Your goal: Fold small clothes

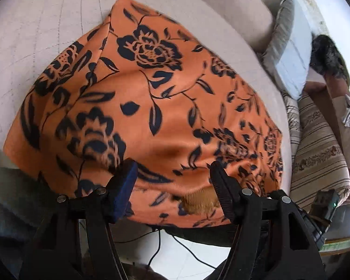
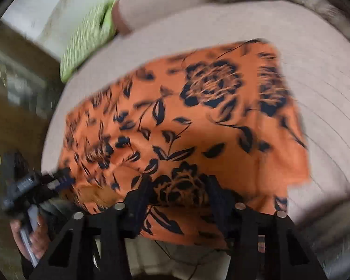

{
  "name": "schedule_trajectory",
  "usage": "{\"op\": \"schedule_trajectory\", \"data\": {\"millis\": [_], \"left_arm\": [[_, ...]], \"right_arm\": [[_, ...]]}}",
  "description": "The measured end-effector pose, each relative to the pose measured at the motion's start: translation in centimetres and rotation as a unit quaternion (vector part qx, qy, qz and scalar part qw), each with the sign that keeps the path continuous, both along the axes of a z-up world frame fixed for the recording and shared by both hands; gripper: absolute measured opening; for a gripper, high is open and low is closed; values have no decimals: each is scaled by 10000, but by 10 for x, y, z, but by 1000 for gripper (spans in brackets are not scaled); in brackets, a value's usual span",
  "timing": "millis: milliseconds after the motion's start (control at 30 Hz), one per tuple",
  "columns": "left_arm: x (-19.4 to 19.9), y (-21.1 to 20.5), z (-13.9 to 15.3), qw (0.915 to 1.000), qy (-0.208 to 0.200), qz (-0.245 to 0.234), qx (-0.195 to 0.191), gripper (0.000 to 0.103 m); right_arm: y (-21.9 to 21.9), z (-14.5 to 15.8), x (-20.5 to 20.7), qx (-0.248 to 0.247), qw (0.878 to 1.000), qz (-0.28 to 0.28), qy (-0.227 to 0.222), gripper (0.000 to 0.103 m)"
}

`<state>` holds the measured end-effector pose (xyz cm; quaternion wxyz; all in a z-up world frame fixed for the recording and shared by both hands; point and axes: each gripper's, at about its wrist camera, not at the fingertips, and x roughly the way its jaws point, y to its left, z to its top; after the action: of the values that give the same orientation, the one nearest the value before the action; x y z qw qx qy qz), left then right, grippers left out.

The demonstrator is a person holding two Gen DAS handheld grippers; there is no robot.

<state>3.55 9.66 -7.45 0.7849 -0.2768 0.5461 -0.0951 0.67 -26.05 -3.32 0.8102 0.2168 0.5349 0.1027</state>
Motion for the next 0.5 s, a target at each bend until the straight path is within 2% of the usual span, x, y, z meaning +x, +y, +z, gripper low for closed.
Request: {"op": "schedule_trajectory", "data": {"millis": [100,167,333,433,500], "left_arm": [[-19,-3,0,9999,-86,65,-23,65],[-25,-4,-7,9998,-11,99,-189,65],[-24,-10,-15,9980,119,151,-598,65],[-13,-20,-23,9974,290,210,-627,65],[-4,-25,-32,9967,424,224,-650,64]], "right_arm": [[-12,16,-22,600,9974,-170,-374,48],[-15,15,-31,700,9964,-325,-353,51],[-14,-9,-28,1058,9925,-586,156,51],[-17,-27,-18,1358,9847,-970,504,51],[-16,-34,-12,1383,9833,-1033,578,51]]}}
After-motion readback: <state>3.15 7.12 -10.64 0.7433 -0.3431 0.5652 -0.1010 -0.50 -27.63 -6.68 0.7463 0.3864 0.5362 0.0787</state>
